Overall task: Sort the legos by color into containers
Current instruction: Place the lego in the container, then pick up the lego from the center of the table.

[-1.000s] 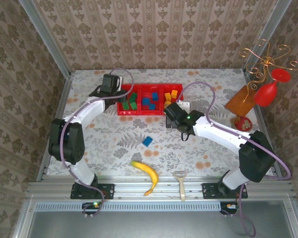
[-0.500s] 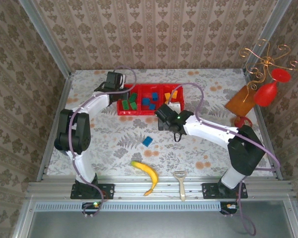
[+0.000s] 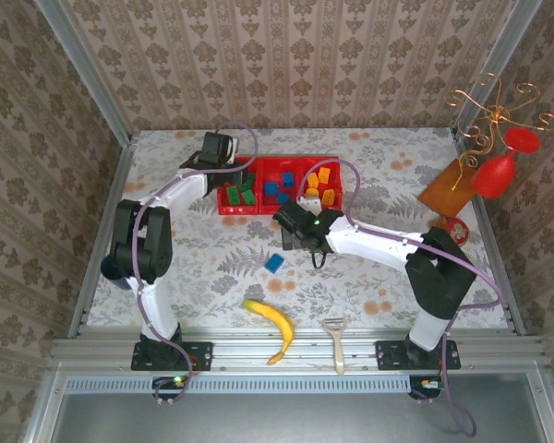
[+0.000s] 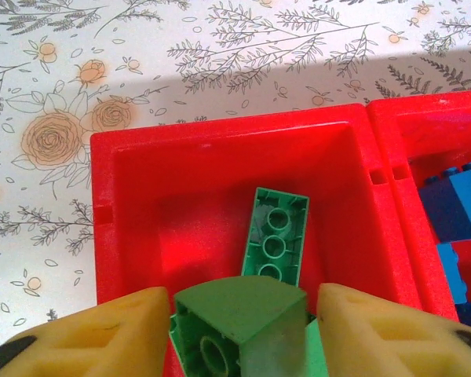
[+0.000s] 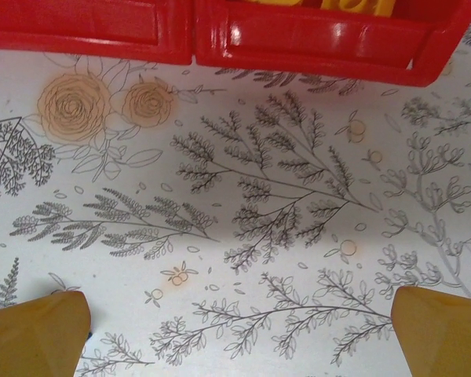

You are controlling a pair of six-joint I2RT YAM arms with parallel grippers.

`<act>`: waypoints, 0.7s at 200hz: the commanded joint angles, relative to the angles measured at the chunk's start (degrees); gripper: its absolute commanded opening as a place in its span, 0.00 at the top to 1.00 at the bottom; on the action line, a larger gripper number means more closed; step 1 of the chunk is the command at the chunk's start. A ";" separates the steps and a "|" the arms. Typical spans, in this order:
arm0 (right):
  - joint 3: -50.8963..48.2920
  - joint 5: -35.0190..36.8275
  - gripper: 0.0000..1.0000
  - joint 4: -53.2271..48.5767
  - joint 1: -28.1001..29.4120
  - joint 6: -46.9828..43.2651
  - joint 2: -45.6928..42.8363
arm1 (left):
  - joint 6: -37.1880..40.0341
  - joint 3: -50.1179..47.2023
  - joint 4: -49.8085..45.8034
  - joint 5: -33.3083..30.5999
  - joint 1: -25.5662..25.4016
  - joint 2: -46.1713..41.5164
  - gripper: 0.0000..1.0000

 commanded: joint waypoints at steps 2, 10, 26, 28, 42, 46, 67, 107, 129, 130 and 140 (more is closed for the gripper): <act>2.01 -0.60 0.00 -0.36 0.97 1.38 1.49 | 0.46 1.74 0.30 0.11 -0.20 -0.16 0.43; 2.32 -0.62 0.00 -0.50 1.10 1.46 1.89 | 0.46 1.66 0.39 -0.04 -0.20 -0.39 0.41; 2.88 -0.66 0.00 -0.86 1.42 1.53 2.52 | 0.46 1.57 0.37 -0.19 -0.20 -0.72 0.38; 2.95 -0.65 0.00 -0.87 1.44 1.55 2.60 | 0.46 1.53 0.35 -0.19 -0.20 -0.82 0.38; 3.22 -0.75 0.00 -1.05 1.62 1.58 2.84 | 0.46 1.35 0.28 -0.19 -0.34 -1.50 0.38; 3.30 -0.76 0.00 -1.05 1.72 1.64 2.89 | 0.34 1.16 0.30 -0.19 -0.29 -1.77 0.37; 3.60 -1.04 0.00 -1.14 2.14 1.89 3.06 | 0.12 0.03 0.49 -0.36 -0.29 -4.13 0.36; 4.39 -1.77 0.00 -1.18 3.44 2.75 4.01 | -0.75 -3.78 1.03 -1.31 -0.30 -10.78 0.33; 5.09 -1.75 0.00 -1.32 4.09 3.30 4.85 | -1.34 -6.56 1.18 -2.26 -0.21 -15.15 0.28; 5.14 -1.74 0.00 -1.32 4.13 3.30 4.88 | -1.36 -6.76 1.22 -2.32 -0.20 -15.31 0.28; 5.41 -1.90 0.00 -1.32 4.43 3.54 5.25 | -1.68 -8.24 1.43 -2.87 -0.13 -17.41 0.25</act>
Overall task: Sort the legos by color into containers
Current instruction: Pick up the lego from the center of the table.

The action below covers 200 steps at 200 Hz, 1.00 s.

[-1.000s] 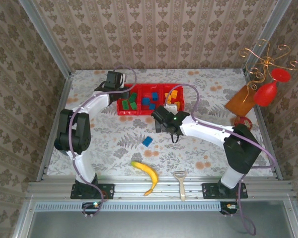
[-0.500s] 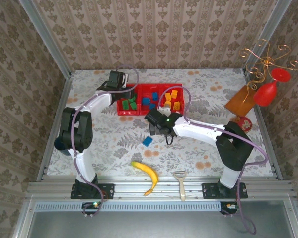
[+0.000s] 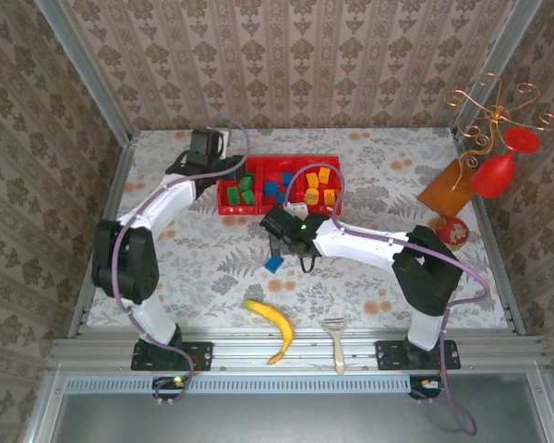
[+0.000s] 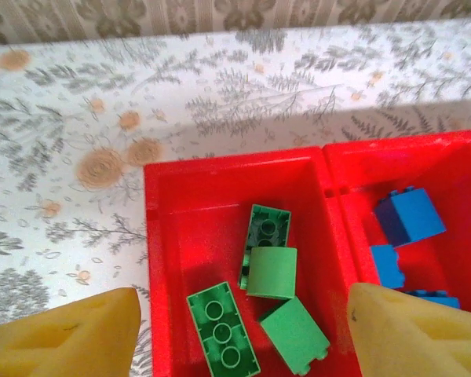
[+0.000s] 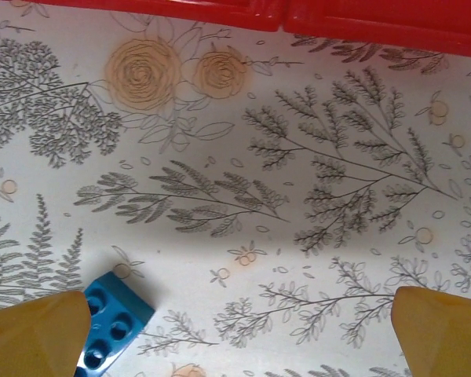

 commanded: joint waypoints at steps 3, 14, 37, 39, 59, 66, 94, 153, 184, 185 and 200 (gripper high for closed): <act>1.89 -0.40 0.00 -1.39 0.85 1.97 1.35 | -1.53 -3.39 1.18 -2.02 -0.12 -5.65 0.24; 2.26 -0.41 0.00 -1.42 1.11 2.14 1.79 | -1.96 -5.06 1.50 -2.61 -0.01 -7.96 0.21; 3.10 -0.67 0.00 -1.55 1.58 2.19 2.77 | -2.96 -9.04 2.04 -3.81 0.54 -12.86 0.13; 3.18 -0.68 0.00 -1.54 1.59 2.19 2.87 | -3.05 -9.37 2.09 -3.86 0.68 -13.29 0.12; 4.23 -0.81 0.00 -2.02 2.03 2.44 4.12 | -3.60 -12.46 2.14 -4.91 1.36 -17.43 0.02; 4.60 -0.88 0.00 -2.15 2.23 2.47 4.62 | -3.78 -13.43 2.01 -5.42 1.61 -18.75 0.00; 6.49 -1.77 0.00 -2.33 2.87 2.28 6.73 | -4.44 -16.99 1.67 -7.48 2.76 -23.36 0.00; 11.17 -2.66 0.00 -4.42 3.91 1.38 11.79 | -5.44 -21.85 2.49 -8.19 5.80 -28.92 0.00; 12.28 -3.37 0.00 -5.73 3.90 1.36 14.00 | -5.80 -23.49 3.37 -7.71 6.86 -30.26 0.00; 12.24 -3.34 0.00 -5.74 3.89 1.36 14.09 | -5.84 -23.50 3.37 -7.68 6.85 -30.27 0.00; 12.19 -3.44 0.00 -6.48 3.94 1.61 14.75 | -6.14 -23.85 3.46 -7.24 7.35 -30.45 0.00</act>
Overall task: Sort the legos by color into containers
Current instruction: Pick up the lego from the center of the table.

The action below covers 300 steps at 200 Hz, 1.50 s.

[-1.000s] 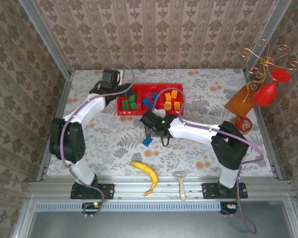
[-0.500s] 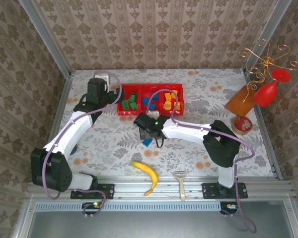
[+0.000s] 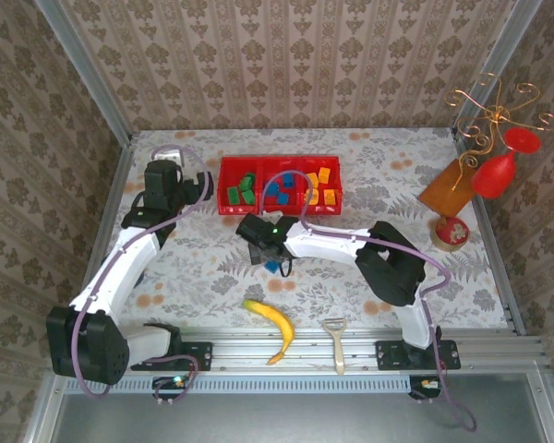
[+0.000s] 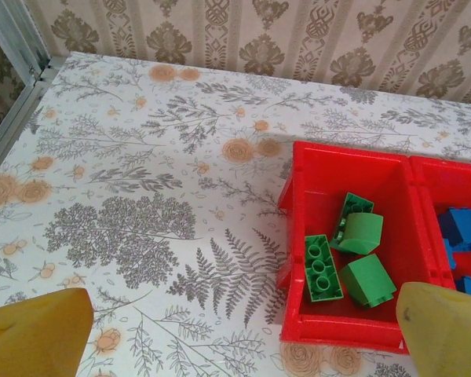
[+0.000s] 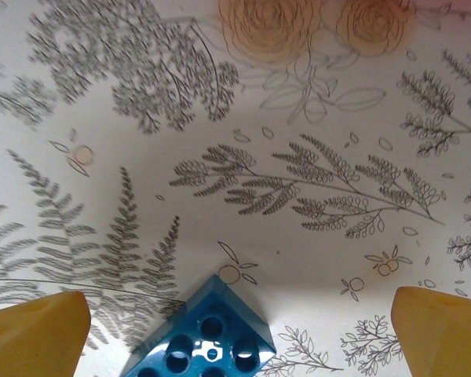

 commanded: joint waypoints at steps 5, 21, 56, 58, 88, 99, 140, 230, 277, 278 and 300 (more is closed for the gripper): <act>1.25 -0.44 0.00 -3.72 0.28 0.51 1.68 | -1.56 -1.06 1.20 0.15 1.05 -1.50 0.00; 0.80 -0.80 0.00 -4.10 0.28 0.51 1.86 | -1.82 -1.35 1.58 0.61 1.39 -1.40 0.00; -0.30 -1.19 0.00 -5.24 0.54 0.55 1.81 | -2.32 -1.57 2.11 1.39 1.87 -1.11 0.00; -0.34 -1.17 0.00 -5.37 0.54 0.56 1.87 | -2.35 -1.49 2.12 1.48 1.94 -1.10 0.00; -1.24 -1.55 0.00 -6.38 0.89 0.47 1.68 | -2.62 -1.44 2.23 1.87 2.13 -0.75 0.00; -1.67 -1.75 0.00 -6.73 1.03 0.43 1.38 | -2.70 -1.44 2.22 1.93 2.09 -0.66 0.00; -3.59 -1.94 0.01 -7.29 1.33 0.54 -0.08 | -3.05 -1.42 2.46 2.06 2.31 -0.66 0.00; -4.68 -2.41 0.07 -6.32 1.33 0.90 -0.46 | -3.50 -1.26 2.55 2.39 2.40 -0.57 0.00; -5.67 -2.89 0.11 -5.93 1.33 1.08 -0.95 | -3.67 -1.26 2.74 2.44 2.38 -0.48 0.00; -5.73 -2.88 0.11 -5.89 1.33 1.12 -0.95 | -3.67 -1.31 2.74 2.45 2.39 -0.48 0.00; -6.14 -3.23 0.14 -5.46 1.33 1.28 -1.18 | -3.76 -1.35 2.83 2.53 2.40 -0.44 0.00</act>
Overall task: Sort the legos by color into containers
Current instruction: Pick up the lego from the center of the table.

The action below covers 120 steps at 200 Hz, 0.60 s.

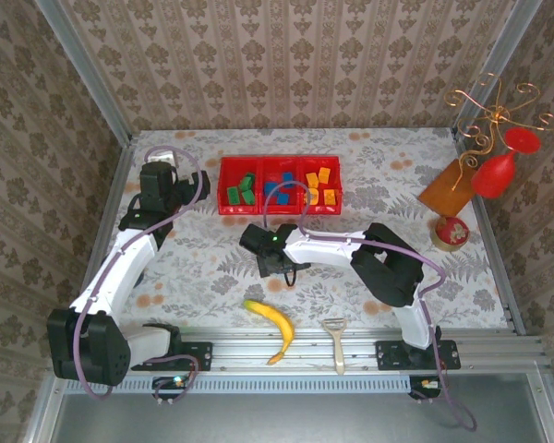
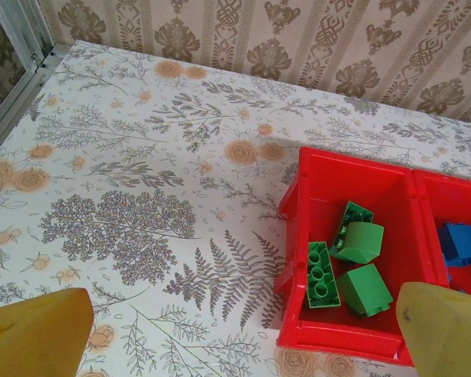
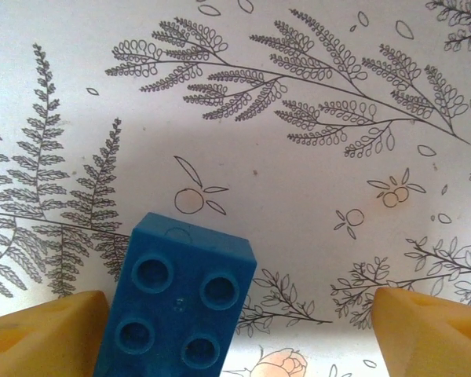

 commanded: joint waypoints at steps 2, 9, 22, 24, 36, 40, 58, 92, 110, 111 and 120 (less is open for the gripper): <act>-2.17 -0.51 0.14 -3.65 0.33 0.83 -1.12 | -0.92 -0.32 1.46 0.70 0.52 -0.21 0.00; -2.33 -0.61 0.15 -3.50 0.33 0.84 -1.23 | -0.94 -0.32 1.43 0.68 0.52 -0.20 0.00; -2.55 -0.78 0.17 -3.35 0.33 0.93 -1.23 | -0.90 -0.23 1.45 0.71 0.58 -0.28 0.00; -2.59 -0.76 0.18 -3.35 0.33 0.91 -1.22 | -0.93 -0.23 1.45 0.69 0.60 -0.26 0.00; -2.93 -1.17 0.22 -2.83 0.24 0.90 -1.29 | -0.93 -0.23 1.50 0.73 0.61 -0.22 0.00; -3.11 -1.35 0.23 -2.57 0.24 0.92 -1.29 | -0.94 -0.27 1.46 0.67 0.61 -0.22 0.00; -3.84 -2.55 0.31 -0.75 0.07 0.51 -1.48 | -0.79 -0.33 1.46 0.64 0.63 -0.22 0.00; -4.35 -4.80 0.45 1.86 -0.46 -0.11 -1.38 | -0.76 -0.32 1.19 0.59 0.69 -0.39 0.00; -3.92 -5.10 0.56 1.91 -0.55 -0.56 -1.01 | -0.63 -0.41 1.02 0.49 0.81 -0.54 0.00; -3.90 -5.08 0.56 1.90 -0.55 -0.60 -1.04 | -0.61 -0.41 1.02 0.50 0.80 -0.51 0.00; -3.79 -5.17 0.62 1.81 -0.55 -0.75 -1.02 | -0.59 -0.50 0.94 0.33 0.94 -0.64 0.00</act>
